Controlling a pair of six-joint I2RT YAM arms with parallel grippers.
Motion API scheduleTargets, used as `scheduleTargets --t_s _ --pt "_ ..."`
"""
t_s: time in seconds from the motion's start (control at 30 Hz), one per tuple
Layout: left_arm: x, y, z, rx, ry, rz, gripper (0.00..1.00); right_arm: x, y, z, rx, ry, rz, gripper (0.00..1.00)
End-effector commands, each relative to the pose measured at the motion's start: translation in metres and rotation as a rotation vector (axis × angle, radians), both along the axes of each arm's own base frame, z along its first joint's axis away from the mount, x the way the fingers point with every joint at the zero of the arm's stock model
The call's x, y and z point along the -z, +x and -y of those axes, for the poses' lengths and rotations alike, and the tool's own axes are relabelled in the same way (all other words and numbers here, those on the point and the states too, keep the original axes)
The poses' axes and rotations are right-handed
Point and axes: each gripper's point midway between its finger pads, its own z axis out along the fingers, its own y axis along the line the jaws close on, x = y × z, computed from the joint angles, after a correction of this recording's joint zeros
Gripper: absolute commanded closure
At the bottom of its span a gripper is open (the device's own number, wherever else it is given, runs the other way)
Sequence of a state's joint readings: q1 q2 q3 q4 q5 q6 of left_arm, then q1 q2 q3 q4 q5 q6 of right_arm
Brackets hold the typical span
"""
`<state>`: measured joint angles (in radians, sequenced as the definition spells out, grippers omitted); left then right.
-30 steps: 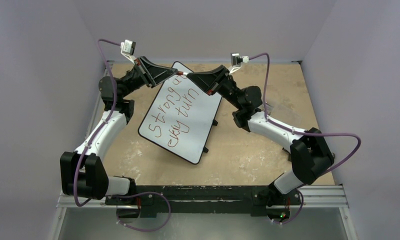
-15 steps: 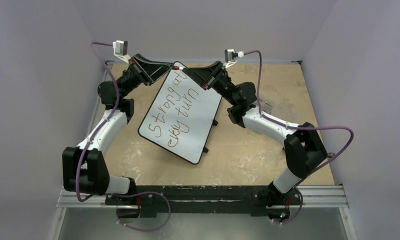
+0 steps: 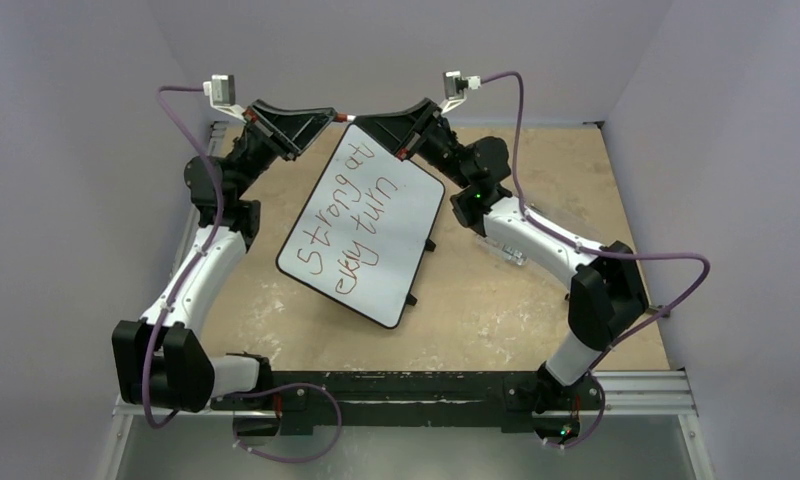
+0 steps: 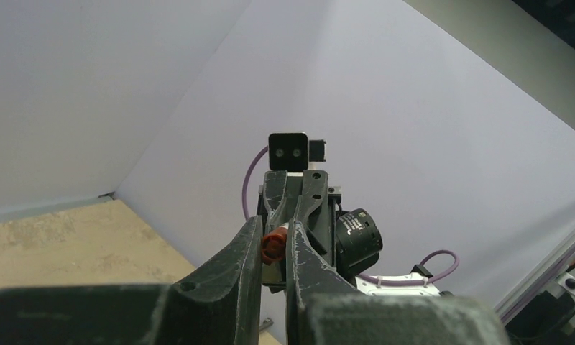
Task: Write a sentence on the whiteboard
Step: Insert the whiteboard marker without the cap into the pen cap.
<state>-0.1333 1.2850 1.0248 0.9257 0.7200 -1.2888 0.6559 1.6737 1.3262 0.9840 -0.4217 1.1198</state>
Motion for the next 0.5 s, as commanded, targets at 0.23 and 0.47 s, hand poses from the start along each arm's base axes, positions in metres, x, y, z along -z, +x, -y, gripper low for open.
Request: scheduleTargets --t_s 0.23,0.47 --pt "0.039 -0.058 0.064 0.383 0.19 -0.079 1.0 0.012 -0.085 -0.041 -0.107 -0.295 0.43 1.0" --pt "0.039 -0.069 0.074 0.443 0.214 -0.052 1.0 0.015 -0.085 -0.037 -0.041 -0.336 0.495 1.0"
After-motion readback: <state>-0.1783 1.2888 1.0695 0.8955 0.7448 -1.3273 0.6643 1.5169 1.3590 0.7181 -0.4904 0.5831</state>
